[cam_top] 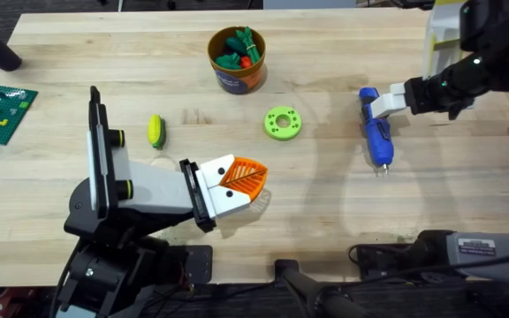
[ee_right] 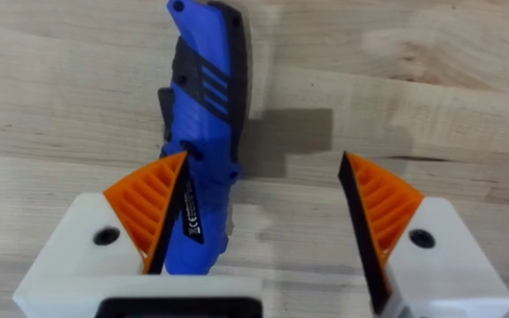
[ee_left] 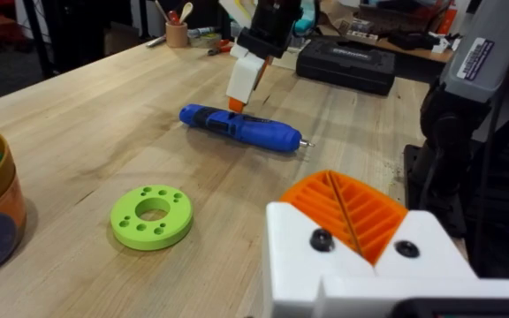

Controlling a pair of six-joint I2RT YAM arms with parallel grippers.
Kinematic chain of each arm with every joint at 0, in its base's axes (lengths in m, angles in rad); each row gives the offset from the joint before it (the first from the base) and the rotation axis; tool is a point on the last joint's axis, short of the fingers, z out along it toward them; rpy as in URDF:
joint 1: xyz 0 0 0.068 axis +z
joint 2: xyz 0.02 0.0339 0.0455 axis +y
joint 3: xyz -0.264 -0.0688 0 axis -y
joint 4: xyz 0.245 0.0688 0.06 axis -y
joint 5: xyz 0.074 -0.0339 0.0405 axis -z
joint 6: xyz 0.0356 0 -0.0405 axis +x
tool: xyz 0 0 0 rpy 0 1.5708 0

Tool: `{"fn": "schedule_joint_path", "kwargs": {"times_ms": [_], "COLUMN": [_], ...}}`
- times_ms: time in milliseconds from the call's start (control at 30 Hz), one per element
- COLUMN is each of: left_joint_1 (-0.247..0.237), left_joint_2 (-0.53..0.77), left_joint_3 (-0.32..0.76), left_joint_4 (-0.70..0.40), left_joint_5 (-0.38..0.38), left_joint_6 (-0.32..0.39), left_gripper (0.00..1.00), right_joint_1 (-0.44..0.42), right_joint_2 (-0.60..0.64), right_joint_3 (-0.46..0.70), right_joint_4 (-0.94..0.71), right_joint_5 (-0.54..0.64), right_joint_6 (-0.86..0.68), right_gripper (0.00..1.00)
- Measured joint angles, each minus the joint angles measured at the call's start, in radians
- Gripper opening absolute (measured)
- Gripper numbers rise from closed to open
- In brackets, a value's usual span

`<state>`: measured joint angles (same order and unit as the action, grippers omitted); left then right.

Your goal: Pick up the gripper from the table and insert it into the empty holder that is missing its gripper. Then pick up a screw, insert it into the mounting hole, and use the screwdriver to tighten it. Finally, clean up the table by picking up the vegetable and placing it into the bucket.

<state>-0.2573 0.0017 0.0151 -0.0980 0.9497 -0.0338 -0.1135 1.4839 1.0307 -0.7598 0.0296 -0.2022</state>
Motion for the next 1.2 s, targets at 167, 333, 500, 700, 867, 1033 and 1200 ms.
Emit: {"fn": "schedule_joint_path", "kwargs": {"times_ms": [167,333,500,700,867,1033,1200], "left_joint_1": [0.000,0.000,0.000,0.000,0.000,0.000,0.000], "left_joint_2": [0.000,0.000,0.000,0.000,0.000,0.000,0.000], "left_joint_3": [0.000,0.000,0.000,0.000,0.000,0.000,0.000], "left_joint_4": [0.000,0.000,0.000,0.000,0.000,0.000,0.000], "left_joint_5": [0.000,0.000,0.000,0.000,0.000,0.000,0.000], "left_joint_6": [-0.001,-0.001,-0.001,-0.001,-0.001,-0.001,-0.001], "left_gripper": [0.012,0.012,0.012,0.012,0.012,0.012,0.012], "right_joint_1": [0.000,0.000,0.012,0.065,0.096,0.095,0.095], "right_joint_2": [0.017,0.001,-0.040,-0.002,0.054,0.083,0.134], "right_joint_3": [-0.001,0.001,0.010,0.019,0.019,0.019,0.020], "right_joint_4": [-0.011,-0.034,-0.016,0.019,0.041,0.058,0.076], "right_joint_5": [-0.018,-0.106,-0.153,-0.135,-0.105,-0.094,-0.086], "right_joint_6": [0.016,0.038,0.011,-0.012,-0.015,-0.015,-0.015], "right_gripper": [0.993,0.993,0.993,0.994,0.994,0.993,0.993]}}
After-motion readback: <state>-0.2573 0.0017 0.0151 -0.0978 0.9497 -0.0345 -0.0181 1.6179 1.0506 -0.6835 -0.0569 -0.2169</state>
